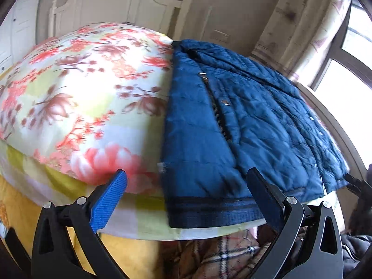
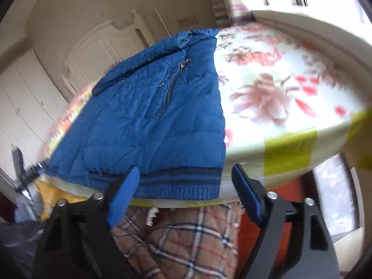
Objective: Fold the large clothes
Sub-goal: 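Grasp the ribbed jacket hem with both grippers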
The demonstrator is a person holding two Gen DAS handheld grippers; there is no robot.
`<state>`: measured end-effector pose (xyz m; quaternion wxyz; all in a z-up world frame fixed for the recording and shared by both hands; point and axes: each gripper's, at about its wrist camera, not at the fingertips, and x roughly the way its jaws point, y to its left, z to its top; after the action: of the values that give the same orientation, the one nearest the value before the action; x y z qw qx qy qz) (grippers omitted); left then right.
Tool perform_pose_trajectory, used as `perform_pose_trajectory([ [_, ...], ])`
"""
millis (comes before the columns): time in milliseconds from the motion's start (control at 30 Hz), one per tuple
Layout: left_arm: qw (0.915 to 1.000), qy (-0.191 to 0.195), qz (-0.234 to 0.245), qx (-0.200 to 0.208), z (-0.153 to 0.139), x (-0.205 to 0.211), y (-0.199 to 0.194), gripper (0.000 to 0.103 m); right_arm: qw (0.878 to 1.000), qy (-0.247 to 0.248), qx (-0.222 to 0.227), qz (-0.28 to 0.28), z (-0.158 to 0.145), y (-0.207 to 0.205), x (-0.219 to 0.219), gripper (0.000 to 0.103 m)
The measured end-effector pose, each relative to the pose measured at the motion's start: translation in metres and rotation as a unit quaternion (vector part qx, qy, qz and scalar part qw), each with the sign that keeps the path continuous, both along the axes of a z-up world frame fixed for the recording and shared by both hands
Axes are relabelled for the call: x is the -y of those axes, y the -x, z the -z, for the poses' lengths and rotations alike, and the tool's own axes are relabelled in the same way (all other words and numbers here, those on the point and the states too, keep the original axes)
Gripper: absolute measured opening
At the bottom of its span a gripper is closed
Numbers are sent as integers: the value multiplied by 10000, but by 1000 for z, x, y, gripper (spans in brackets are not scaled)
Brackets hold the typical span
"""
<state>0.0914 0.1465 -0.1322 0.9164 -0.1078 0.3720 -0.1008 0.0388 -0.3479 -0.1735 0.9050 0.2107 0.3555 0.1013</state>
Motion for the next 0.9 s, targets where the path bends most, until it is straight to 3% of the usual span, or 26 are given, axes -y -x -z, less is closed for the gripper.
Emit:
perform_pose_trajectory([
  [133,9989,387,242,70,-5,10,3,91,9999,-64,148,-7,-2,4,-1,62],
  [233,9995,216,210,78,-6,18,2,90,9992,-177,351,-48,-8,11,2,49],
  [467,9991,403,151,13,2,11,1,89,9989,-332,320,5,0,8,8,49],
  [533,9971,678,332,-34,3,10,3,87,9985,-429,344,4,1,8,9,49],
  [600,9973,676,277,21,1,9,7,72,9985,-413,355,-11,1,8,9,49],
  [700,9952,944,221,97,-4,0,10,59,9959,-631,619,-174,-4,12,8,39],
  [800,9947,1017,150,-2,-3,-6,5,58,9935,-715,847,-275,-13,12,6,37],
  [900,9945,1041,104,-79,3,-5,2,61,9957,-587,710,-124,-9,4,5,41],
])
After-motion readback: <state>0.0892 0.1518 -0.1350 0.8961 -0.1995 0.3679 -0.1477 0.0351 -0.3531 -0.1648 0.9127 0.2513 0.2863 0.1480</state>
